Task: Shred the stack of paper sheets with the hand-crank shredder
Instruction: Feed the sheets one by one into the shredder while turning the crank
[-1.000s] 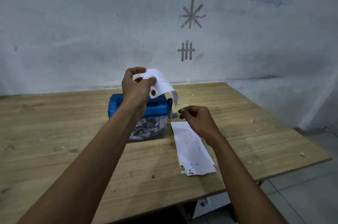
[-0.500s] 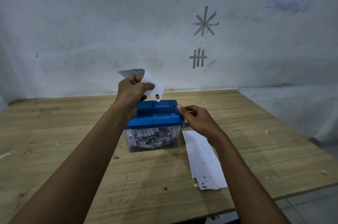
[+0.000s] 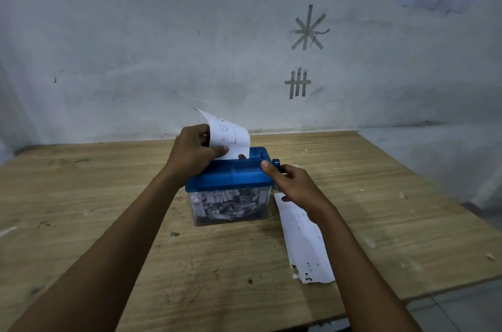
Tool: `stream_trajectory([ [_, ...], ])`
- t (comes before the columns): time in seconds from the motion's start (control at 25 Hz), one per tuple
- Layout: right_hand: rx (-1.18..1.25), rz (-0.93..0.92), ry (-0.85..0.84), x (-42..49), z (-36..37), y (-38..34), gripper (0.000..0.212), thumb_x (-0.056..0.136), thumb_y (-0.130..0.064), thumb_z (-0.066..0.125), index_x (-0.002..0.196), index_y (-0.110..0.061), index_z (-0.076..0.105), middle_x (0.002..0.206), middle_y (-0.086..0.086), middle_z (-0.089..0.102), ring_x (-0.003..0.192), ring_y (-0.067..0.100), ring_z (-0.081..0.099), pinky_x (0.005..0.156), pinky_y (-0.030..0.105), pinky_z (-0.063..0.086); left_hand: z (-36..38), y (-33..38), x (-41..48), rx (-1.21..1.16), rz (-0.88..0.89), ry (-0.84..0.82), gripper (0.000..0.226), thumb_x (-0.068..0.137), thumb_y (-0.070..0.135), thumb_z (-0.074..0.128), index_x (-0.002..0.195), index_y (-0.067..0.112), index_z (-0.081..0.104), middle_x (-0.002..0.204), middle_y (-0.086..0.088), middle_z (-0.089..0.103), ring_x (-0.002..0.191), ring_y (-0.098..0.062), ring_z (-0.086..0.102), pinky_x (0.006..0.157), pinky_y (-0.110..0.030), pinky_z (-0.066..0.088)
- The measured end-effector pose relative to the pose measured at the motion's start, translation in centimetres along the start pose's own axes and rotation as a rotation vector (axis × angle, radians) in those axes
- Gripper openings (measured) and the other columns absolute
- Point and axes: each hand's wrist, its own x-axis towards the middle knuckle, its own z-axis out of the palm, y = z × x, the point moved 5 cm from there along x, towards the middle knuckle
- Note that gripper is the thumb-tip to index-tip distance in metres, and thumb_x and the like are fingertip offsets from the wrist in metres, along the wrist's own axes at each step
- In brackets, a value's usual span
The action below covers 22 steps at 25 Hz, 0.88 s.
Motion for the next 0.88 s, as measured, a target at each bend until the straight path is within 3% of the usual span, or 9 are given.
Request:
stream_trajectory([
  [0.12,-0.019,-0.007,0.001,0.1,-0.4,-0.2,0.059,0.072,-0.078,0.061,0.096,-0.025,0.071,0.092,-0.001,0.072,0.090,0.015,0.068,0.090,0.042,0.057,0.1,-0.7,-0.3,-0.080,-0.019,-0.030,0.053,0.086,0.006,0.077,0.136,0.008,0.060,0.127,-0.006,0.067,0.109,-0.022,0.066,0.073,-0.017,0.054],
  [0.24,-0.067,0.011,-0.039,0.2,-1.0,-0.6,0.068,0.069,-0.079,0.062,0.096,-0.017,0.072,0.082,0.001,0.069,0.079,0.014,0.065,0.075,0.033,0.056,0.3,-1.4,-0.6,-0.120,0.005,-0.021,0.051,0.087,0.008,0.077,0.135,0.010,0.061,0.126,-0.003,0.069,0.110,-0.019,0.066,0.076,-0.016,0.054],
  [0.4,-0.113,0.058,-0.095,0.4,-1.6,-1.1,0.070,0.068,-0.078,0.066,0.099,-0.016,0.072,0.080,0.005,0.069,0.070,0.014,0.064,0.065,0.028,0.052,0.5,-1.8,-0.8,-0.124,0.033,0.002,0.046,0.089,0.008,0.075,0.133,0.012,0.061,0.119,0.005,0.067,0.105,-0.012,0.065,0.074,-0.010,0.051],
  [0.52,-0.133,0.091,-0.042,0.5,-1.7,-1.7,0.070,0.075,-0.070,0.071,0.103,-0.005,0.068,0.077,0.010,0.068,0.057,0.012,0.061,0.054,0.026,0.046,0.7,-1.8,-0.8,-0.144,0.028,0.023,0.045,0.089,0.006,0.074,0.132,0.012,0.061,0.113,0.007,0.067,0.097,-0.001,0.064,0.073,-0.011,0.051],
  [0.6,-0.180,0.079,0.029,0.8,-1.9,-2.1,0.062,0.079,-0.062,0.073,0.109,-0.008,0.061,0.082,0.008,0.069,0.053,0.006,0.060,0.051,0.022,0.044,0.9,-2.0,-0.7,-0.137,0.021,0.028,0.045,0.089,0.005,0.074,0.131,0.012,0.061,0.109,0.008,0.065,0.094,0.003,0.061,0.073,-0.012,0.049],
  [0.72,-0.285,-0.017,0.072,1.1,-1.7,-3.0,0.051,0.083,-0.057,0.072,0.117,-0.025,0.052,0.106,-0.001,0.063,0.083,0.011,0.064,0.056,0.021,0.046,1.0,-2.1,-0.7,-0.130,0.011,0.029,0.045,0.089,0.007,0.074,0.131,0.012,0.061,0.111,0.006,0.064,0.095,-0.002,0.062,0.073,-0.013,0.047],
  [0.8,-0.407,-0.076,0.081,1.3,-1.8,-3.6,0.044,0.085,-0.056,0.070,0.111,-0.022,0.060,0.110,-0.003,0.059,0.097,0.015,0.060,0.063,0.025,0.045,1.0,-2.3,-0.6,-0.132,0.003,0.033,0.047,0.088,0.008,0.076,0.132,0.012,0.061,0.114,0.005,0.065,0.099,-0.011,0.063,0.074,-0.015,0.048],
  [0.88,-0.514,-0.106,0.068,2.0,-2.0,-4.7,0.039,0.089,-0.053,0.068,0.099,-0.016,0.068,0.105,-0.003,0.063,0.097,0.016,0.061,0.067,0.029,0.044,1.0,-2.5,-0.6,-0.123,0.001,0.042,0.047,0.086,0.013,0.079,0.130,0.014,0.061,0.116,0.005,0.066,0.102,-0.014,0.063,0.077,-0.019,0.051],
])
